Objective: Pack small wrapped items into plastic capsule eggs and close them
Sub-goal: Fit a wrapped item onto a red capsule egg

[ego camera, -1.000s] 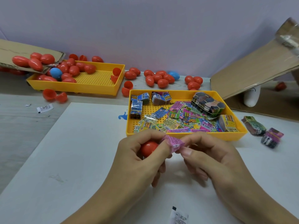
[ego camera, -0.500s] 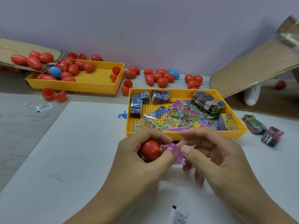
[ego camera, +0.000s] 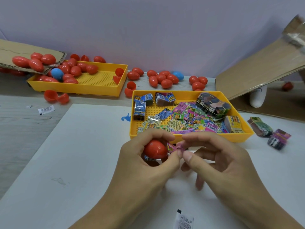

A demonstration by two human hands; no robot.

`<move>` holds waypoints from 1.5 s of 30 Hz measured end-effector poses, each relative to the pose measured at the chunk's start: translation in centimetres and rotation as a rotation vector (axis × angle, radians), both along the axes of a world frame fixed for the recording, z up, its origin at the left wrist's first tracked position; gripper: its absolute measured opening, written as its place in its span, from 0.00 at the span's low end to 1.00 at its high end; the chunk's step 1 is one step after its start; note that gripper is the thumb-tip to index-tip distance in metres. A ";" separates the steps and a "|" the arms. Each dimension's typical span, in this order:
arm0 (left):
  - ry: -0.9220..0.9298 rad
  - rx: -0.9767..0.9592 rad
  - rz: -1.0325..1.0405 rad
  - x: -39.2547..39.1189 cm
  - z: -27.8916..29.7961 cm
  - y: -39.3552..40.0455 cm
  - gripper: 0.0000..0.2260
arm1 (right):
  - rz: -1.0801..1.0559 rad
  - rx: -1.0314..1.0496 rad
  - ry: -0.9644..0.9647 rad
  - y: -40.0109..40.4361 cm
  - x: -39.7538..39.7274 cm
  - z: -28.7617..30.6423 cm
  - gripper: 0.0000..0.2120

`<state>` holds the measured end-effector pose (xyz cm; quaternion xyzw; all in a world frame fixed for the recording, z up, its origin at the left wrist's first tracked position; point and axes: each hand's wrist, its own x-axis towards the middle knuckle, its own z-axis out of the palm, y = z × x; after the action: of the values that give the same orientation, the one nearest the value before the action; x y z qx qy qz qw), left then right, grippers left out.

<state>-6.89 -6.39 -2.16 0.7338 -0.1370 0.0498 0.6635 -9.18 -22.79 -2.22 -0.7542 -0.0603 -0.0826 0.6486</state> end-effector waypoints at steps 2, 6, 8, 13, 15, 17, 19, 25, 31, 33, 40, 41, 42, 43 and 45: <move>0.010 -0.004 -0.035 -0.1 0.1 0.0 0.08 | -0.018 0.010 -0.010 0.0 0.0 0.0 0.14; 0.062 0.014 -0.080 -0.1 0.1 0.0 0.10 | -0.043 0.041 -0.039 0.1 0.0 0.3 0.13; 0.072 0.019 -0.098 -0.1 0.2 0.1 0.12 | -0.055 0.050 -0.055 0.2 0.0 0.4 0.13; 0.086 0.002 -0.098 -0.1 0.1 0.0 0.09 | -0.040 0.055 -0.059 0.2 0.0 0.5 0.14; 0.076 -0.012 -0.086 0.0 0.2 0.0 0.07 | -0.011 0.054 -0.054 0.1 0.0 0.5 0.17; 0.066 -0.020 -0.065 0.0 0.2 -0.1 0.09 | 0.022 0.046 -0.052 0.0 0.0 0.5 0.20; 0.056 -0.028 -0.052 0.1 0.2 -0.1 0.12 | 0.053 0.035 -0.055 -0.1 0.0 0.6 0.22; 0.047 -0.055 0.003 0.0 -0.1 -0.1 0.08 | 0.130 -0.011 -0.069 0.1 -0.3 0.7 0.16; -0.019 -0.064 0.028 0.0 -0.1 -0.2 0.04 | 0.119 0.240 0.096 0.0 0.1 1.4 0.10; -0.042 -0.072 0.044 -0.1 0.0 -0.2 0.04 | 0.095 0.274 0.176 -0.1 0.2 1.7 0.09; -0.218 0.019 0.070 -0.4 0.3 -0.2 0.03 | 0.152 0.238 0.336 -0.3 0.4 2.3 0.13; -0.226 0.026 0.065 -0.4 0.3 -0.2 0.03 | 0.156 0.249 0.352 -0.4 0.5 2.3 0.13; -0.233 0.031 0.063 -0.5 0.3 -0.2 0.03 | 0.163 0.271 0.372 -0.4 0.5 2.3 0.14; -0.241 0.034 0.064 -0.5 0.3 -0.2 0.03 | 0.173 0.295 0.396 -0.4 0.5 2.4 0.14; -0.251 0.035 0.069 -0.5 0.2 -0.2 0.03 | 0.200 0.340 0.436 -0.6 0.4 2.5 0.15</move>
<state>-7.34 -6.58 -1.93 0.7374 -0.1945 0.1618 0.6263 -8.74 -23.36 0.30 -0.6250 0.0211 0.1370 0.7682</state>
